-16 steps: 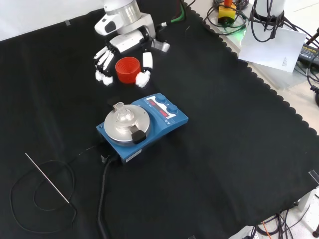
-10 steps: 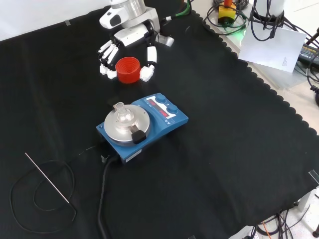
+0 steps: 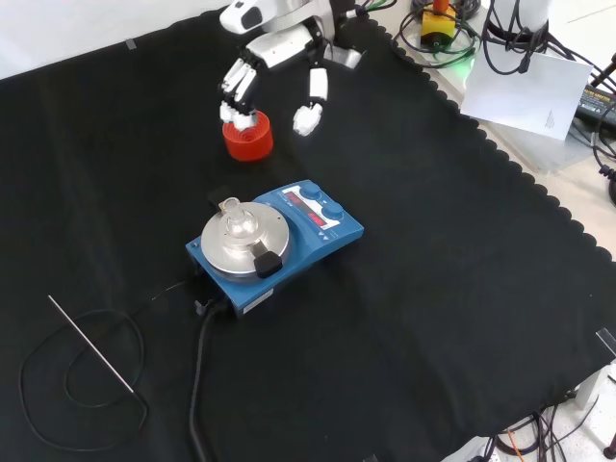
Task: Turn on the heater.
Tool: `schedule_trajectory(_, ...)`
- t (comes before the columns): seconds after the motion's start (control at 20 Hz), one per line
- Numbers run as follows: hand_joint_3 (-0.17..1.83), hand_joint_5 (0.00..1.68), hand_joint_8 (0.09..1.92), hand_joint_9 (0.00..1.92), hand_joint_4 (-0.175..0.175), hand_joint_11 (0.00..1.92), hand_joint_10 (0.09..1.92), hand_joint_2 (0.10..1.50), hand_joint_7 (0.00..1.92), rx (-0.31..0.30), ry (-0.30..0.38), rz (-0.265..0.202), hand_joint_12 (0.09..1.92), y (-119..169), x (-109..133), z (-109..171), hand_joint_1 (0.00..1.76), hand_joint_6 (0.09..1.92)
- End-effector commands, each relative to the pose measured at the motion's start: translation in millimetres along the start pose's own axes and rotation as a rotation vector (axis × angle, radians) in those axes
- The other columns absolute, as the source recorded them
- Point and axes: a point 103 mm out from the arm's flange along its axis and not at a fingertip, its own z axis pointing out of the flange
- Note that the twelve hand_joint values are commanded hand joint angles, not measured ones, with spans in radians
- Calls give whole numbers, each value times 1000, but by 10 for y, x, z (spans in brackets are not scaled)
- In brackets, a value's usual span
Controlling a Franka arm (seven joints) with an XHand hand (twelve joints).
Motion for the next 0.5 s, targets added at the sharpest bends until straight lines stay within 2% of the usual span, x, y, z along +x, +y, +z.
schedule_trajectory(0.05, 618, 366, 780, 972, -75, 556, 655, 562, 798, 49, -73, 20, 1296, -427, -29, 26, 976, 169)
schedule_trajectory(0.4, 645, 377, 855, 1143, -81, 805, 674, 568, 1007, 156, -131, 23, 1193, -625, 6, 95, 1005, 132)
schedule_trajectory(0.5, 646, 370, 888, 1215, -91, 993, 677, 580, 1074, 185, -146, 29, 1087, -665, -4, 117, 1029, 117)
